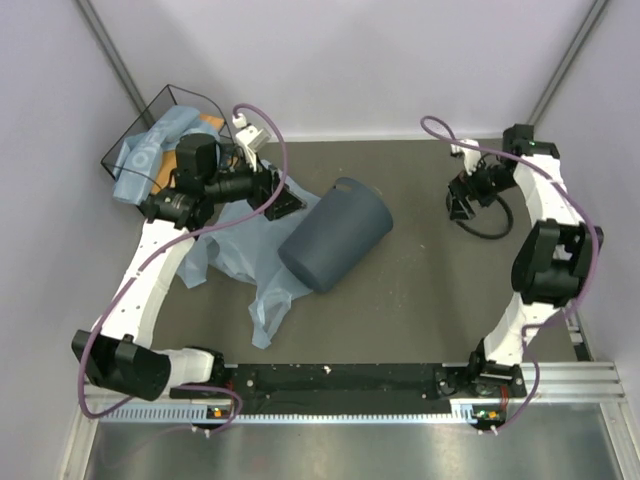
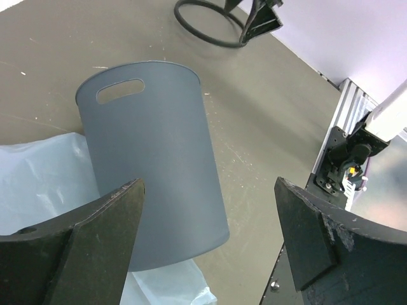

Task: Put the trash bags into the trash bin

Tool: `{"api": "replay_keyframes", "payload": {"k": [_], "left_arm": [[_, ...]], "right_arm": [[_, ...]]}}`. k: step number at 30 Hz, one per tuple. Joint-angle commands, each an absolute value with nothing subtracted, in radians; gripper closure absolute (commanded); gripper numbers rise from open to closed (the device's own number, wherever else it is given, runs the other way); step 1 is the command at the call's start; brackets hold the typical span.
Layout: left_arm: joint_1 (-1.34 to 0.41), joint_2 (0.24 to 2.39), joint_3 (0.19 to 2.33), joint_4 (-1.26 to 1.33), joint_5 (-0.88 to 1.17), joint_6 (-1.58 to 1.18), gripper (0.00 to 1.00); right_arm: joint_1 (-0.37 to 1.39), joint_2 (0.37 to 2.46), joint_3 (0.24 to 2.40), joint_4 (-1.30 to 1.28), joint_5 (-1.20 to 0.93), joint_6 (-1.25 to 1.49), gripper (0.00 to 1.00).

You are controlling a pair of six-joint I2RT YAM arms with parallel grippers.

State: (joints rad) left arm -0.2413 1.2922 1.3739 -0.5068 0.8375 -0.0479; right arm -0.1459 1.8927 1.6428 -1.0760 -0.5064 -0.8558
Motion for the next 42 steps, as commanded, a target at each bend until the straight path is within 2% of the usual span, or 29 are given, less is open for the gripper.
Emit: {"api": "replay_keyframes", "payload": {"k": [1,5,8,15,22,27,28,29,31,32,34,35,37,38,42], "left_arm": [[-0.23,1.238,1.361,-0.505,0.917,-0.023,0.11],[-0.232,1.224,1.351,-0.521,0.9,0.017,0.1],[-0.23,1.218,1.348,-0.534,0.897,0.025,0.1],[-0.23,1.223,1.338,-0.545,0.89,0.025,0.09],[-0.23,1.239,1.316,-0.543,0.885,0.02,0.09],[-0.229,1.239,1.298,-0.558,0.874,0.032,0.09],[-0.229,1.242,1.296,-0.563,0.871,0.035,0.09],[-0.229,1.243,1.295,-0.563,0.87,0.035,0.09],[-0.229,1.246,1.296,-0.561,0.87,0.032,0.09],[-0.227,1.247,1.296,-0.561,0.868,0.032,0.09],[-0.225,1.249,1.295,-0.561,0.87,0.031,0.09],[-0.222,1.246,1.292,-0.563,0.877,0.031,0.09],[-0.221,1.241,1.286,-0.563,0.885,0.04,0.09],[-0.221,1.236,1.281,-0.569,0.887,0.041,0.09],[-0.216,1.212,1.276,-0.583,0.9,0.054,0.09]], "right_arm": [[-0.031,1.683,1.713,-1.077,-0.774,-0.85,0.01],[0.092,1.684,1.762,-1.098,-0.945,-0.867,0.01],[0.161,1.721,1.787,-1.095,-0.972,-0.868,0.01],[0.179,1.903,1.911,-1.094,-1.057,-0.781,0.01],[0.189,2.081,1.973,-1.098,-1.241,-0.709,0.02],[0.219,2.126,1.942,-1.098,-1.316,-0.69,0.07],[0.225,2.129,1.919,-1.097,-1.356,-0.68,0.11],[0.225,2.131,1.91,-1.098,-1.373,-0.673,0.23],[0.227,2.135,1.896,-1.1,-1.41,-0.648,0.39],[0.226,2.132,1.893,-1.1,-1.411,-0.637,0.55],[0.222,2.094,1.873,-1.117,-1.417,-0.621,0.67],[0.218,2.07,1.862,-1.123,-1.42,-0.618,0.84],[0.21,1.983,1.835,-1.147,-1.427,-0.612,0.92],[0.204,1.948,1.827,-1.179,-1.424,-0.608,1.0],[0.199,1.763,1.809,-1.308,-1.376,-0.627,1.0]]}}
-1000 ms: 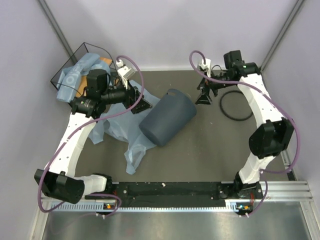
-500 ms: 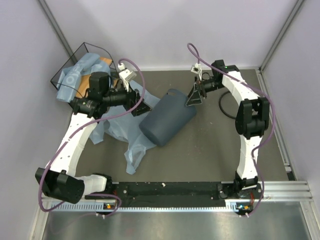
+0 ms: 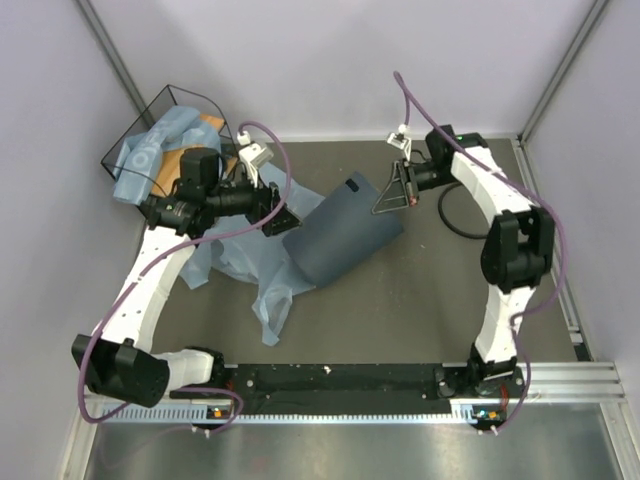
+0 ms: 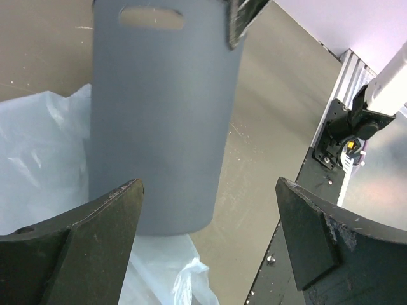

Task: Put the trash bags into the trash bin

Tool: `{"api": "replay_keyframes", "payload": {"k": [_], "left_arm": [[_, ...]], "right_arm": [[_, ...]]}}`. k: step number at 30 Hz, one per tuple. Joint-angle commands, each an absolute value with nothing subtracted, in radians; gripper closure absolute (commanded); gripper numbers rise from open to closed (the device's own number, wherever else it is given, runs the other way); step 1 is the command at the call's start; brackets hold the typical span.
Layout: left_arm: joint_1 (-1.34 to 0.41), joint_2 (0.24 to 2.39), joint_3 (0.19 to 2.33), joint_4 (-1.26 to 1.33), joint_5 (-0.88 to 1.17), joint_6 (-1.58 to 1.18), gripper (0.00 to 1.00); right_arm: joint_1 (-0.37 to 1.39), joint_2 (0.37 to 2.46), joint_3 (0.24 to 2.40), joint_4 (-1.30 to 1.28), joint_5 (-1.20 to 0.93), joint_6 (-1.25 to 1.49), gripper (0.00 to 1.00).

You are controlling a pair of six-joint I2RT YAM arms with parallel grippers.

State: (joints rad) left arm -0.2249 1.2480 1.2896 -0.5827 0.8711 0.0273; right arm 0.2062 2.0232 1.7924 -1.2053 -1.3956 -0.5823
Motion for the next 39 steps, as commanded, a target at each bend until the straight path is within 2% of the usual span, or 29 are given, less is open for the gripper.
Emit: {"api": "replay_keyframes", "payload": {"k": [1,3,9,12,13,14,16,19,25,28,31,35,39], "left_arm": [[-0.213,1.203,1.278,-0.583,0.902,0.052,0.09],[-0.2,1.18,1.275,-0.583,0.908,0.049,0.09],[-0.076,1.128,1.269,-0.62,0.899,0.083,0.08],[-0.055,1.095,1.304,-0.799,0.879,0.387,0.05],[-0.055,1.083,1.31,-0.871,0.891,0.668,0.04],[-0.055,1.069,1.307,-1.055,0.908,0.834,0.03],[-0.061,1.01,1.264,-1.162,0.873,1.179,0.01],[-0.087,0.931,1.104,-1.198,0.786,1.314,0.01],[-0.132,0.816,0.884,-1.077,0.845,1.279,0.01],[-0.205,0.772,0.741,-0.855,0.778,1.156,0.01],[-0.287,0.787,0.706,-0.763,0.726,1.121,0.01],[-0.385,0.892,0.686,-0.739,0.635,1.132,0.01],[-0.385,0.887,0.715,-0.865,0.644,1.338,0.01]], "right_arm": [[0.202,1.728,1.818,-1.34,-1.333,-0.64,1.0],[0.204,1.634,1.835,-1.434,-1.277,-0.64,1.0],[0.277,1.442,1.873,-1.485,-0.806,-0.654,1.0],[0.359,1.396,1.836,-1.488,-0.599,-0.632,1.0],[0.401,1.373,1.816,-1.479,-0.522,-0.618,1.0],[0.423,1.359,1.807,-1.474,-0.487,-0.6,1.0],[0.469,1.338,1.781,-1.467,-0.386,-0.546,1.0],[0.561,1.316,1.726,-1.453,-0.271,-0.482,1.0],[0.615,1.296,1.603,-1.332,-0.187,-0.423,1.0],[0.626,1.304,1.592,-1.283,-0.181,-0.414,1.0],[0.637,1.313,1.586,-1.246,-0.184,-0.411,1.0],[0.661,1.316,1.583,-1.218,-0.21,-0.4,1.0],[0.69,1.322,1.6,-1.213,-0.221,-0.399,1.0]]}}
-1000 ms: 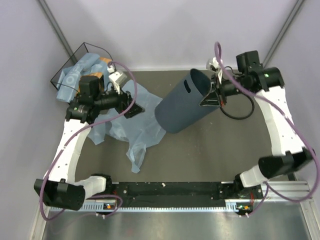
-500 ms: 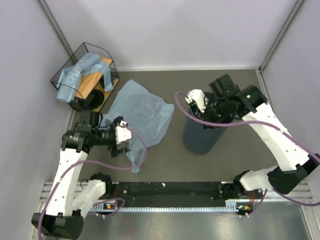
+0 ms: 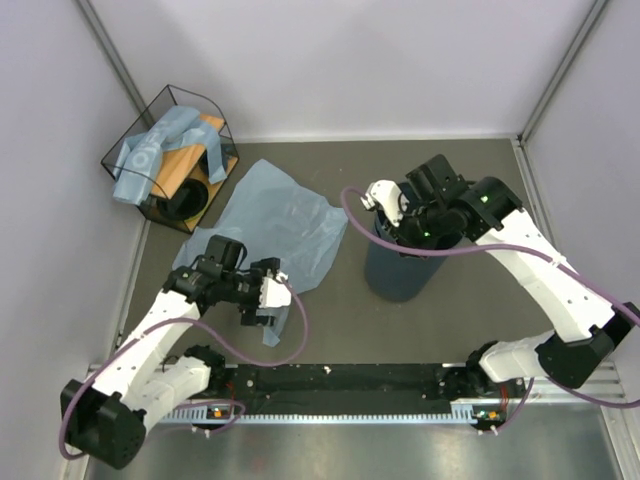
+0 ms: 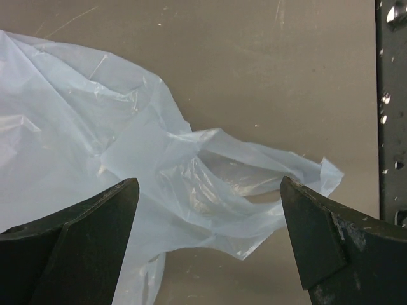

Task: Put the trash bags into the trash bin

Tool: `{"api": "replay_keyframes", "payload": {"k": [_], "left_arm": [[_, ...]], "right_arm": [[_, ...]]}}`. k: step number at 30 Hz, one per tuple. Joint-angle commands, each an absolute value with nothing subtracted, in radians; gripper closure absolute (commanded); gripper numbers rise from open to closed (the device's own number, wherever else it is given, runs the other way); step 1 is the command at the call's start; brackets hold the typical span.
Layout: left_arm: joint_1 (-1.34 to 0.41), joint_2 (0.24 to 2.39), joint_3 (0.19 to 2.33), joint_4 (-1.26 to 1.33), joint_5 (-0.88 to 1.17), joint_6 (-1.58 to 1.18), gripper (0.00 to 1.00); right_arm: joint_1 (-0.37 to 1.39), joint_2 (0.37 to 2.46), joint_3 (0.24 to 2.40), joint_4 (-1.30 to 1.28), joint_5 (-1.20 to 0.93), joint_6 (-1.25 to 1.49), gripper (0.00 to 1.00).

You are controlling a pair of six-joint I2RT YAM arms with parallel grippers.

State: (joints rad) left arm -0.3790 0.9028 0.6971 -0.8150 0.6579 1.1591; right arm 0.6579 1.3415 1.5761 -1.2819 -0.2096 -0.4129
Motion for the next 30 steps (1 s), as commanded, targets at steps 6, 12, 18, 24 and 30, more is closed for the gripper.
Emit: {"api": "replay_keyframes", "payload": {"k": [6,12,18,24,30], "left_arm": [[-0.44,0.85,0.81,-1.26,0.706,1.613,0.01],[-0.505,0.859,0.713,-1.195,0.569,1.629,0.04],[-0.603,0.98,0.672,-1.0,0.474,1.563,0.08],[-0.65,0.974,0.643,-0.891,0.403,1.52,0.24],[-0.683,0.937,0.595,-0.919,0.288,1.534,0.81]], "right_arm": [[0.698,1.328,1.595,-1.21,-0.239,-0.403,1.0],[0.698,1.328,1.583,-1.207,-0.307,-0.405,1.0],[0.699,1.338,1.606,-1.21,-0.356,-0.416,1.0],[0.738,1.339,1.568,-1.168,-0.385,-0.411,1.0],[0.798,1.382,1.588,-1.112,-0.359,-0.434,1.0]]}}
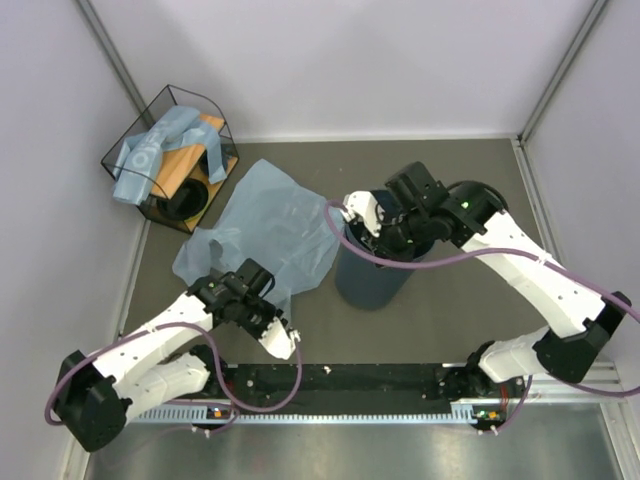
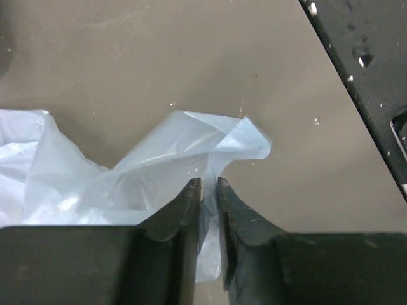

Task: Put the trash bags into the trash bin

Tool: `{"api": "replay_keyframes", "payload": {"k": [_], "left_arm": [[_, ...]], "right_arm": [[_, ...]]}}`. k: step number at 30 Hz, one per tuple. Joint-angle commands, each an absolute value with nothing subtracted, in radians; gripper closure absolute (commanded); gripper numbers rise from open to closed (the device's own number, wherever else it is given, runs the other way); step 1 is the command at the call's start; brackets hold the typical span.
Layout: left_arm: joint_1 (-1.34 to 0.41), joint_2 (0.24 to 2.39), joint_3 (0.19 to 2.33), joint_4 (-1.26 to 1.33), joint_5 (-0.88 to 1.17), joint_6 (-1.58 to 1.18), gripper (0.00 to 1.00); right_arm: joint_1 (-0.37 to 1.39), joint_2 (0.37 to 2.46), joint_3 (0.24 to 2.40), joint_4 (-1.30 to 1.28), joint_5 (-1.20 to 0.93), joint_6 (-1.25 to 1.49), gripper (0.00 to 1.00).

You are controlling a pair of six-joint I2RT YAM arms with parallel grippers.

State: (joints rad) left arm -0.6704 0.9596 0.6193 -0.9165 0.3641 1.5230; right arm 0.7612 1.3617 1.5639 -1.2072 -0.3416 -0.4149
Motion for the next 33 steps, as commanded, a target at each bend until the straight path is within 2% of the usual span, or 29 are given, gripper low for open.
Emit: {"api": "replay_keyframes", "payload": {"k": [1,2,3,5,8,13,20,23,27,33], "left_arm": [[-0.683,0.928,0.604,-0.931,0.285,1.523,0.87],[-0.683,0.924,0.618,-0.942,0.284,1.502,0.96],[-0.681,0.917,0.67,-0.983,0.296,1.427,1.0],[-0.666,0.902,0.737,-1.021,0.339,1.363,1.0],[-0.586,0.885,0.899,-1.117,0.538,1.269,1.0],[-0.441,0.862,1.101,-1.083,0.791,1.071,1.0],[-0.305,0.911,1.268,-0.95,0.925,0.838,1.0],[-0.255,0.923,1.289,-0.819,0.897,0.665,1.0],[-0.2,0.94,1.281,-0.744,0.839,0.574,1.0],[-0.143,0.916,1.21,-0.601,0.828,0.451,1.0]], "right_arm": [[0.801,1.39,1.592,-1.106,-0.356,-0.433,1.0],[0.813,1.399,1.601,-1.1,-0.354,-0.442,1.0],[0.816,1.407,1.605,-1.1,-0.354,-0.445,1.0],[0.821,1.413,1.609,-1.095,-0.359,-0.445,1.0],[0.824,1.408,1.598,-1.089,-0.385,-0.434,1.0],[0.824,1.339,1.546,-1.02,-0.494,-0.413,1.0],[0.824,1.262,1.48,-0.865,-0.607,-0.405,1.0],[0.848,1.304,1.506,-0.896,-0.51,-0.423,1.0],[0.883,1.31,1.523,-0.899,-0.286,-0.433,1.0],[0.884,1.246,1.539,-0.946,-0.152,-0.521,1.0]]}}
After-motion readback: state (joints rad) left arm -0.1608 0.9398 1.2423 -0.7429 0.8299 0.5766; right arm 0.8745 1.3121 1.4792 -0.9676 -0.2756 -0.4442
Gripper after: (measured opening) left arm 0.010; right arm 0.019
